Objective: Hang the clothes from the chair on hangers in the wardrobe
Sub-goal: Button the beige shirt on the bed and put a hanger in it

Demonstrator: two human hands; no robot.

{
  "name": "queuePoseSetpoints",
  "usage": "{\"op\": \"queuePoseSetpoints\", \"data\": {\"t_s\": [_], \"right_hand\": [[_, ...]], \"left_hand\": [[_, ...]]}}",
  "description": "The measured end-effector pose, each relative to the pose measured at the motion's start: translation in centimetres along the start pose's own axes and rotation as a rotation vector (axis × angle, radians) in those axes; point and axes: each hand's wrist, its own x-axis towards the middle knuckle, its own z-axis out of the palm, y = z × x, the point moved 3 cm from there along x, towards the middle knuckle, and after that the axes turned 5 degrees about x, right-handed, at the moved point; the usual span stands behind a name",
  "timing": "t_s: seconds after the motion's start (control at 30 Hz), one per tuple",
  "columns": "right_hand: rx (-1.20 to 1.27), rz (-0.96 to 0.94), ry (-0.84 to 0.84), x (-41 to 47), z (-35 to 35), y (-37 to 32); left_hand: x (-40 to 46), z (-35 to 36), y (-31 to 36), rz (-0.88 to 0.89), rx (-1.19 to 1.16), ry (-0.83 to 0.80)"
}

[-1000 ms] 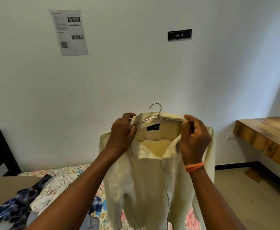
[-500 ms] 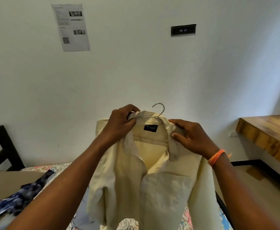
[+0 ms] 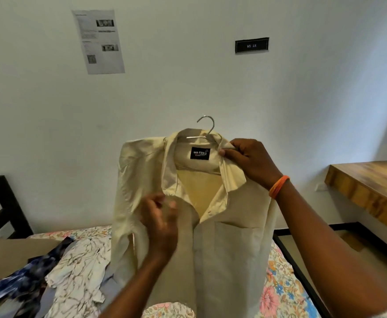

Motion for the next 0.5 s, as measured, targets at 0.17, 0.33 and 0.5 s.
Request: {"op": "queuePoseSetpoints", "data": {"t_s": [0.17, 0.33, 0.5], "right_hand": [[0.173, 0.055, -0.053, 1.2, 0.4, -0.6], [0.208, 0.092, -0.094, 1.2, 1.1, -0.5], [0.214, 0.142, -0.094, 1.2, 0.8, -0.2]], "left_hand": [[-4.7, 3.5, -1.2, 0.055, 0.235, -0.285], [-0.8, 3.5, 0.6, 0.096, 0.178, -0.122], [-0.6, 3.0, 0.9, 0.037, 0.055, -0.222]]}}
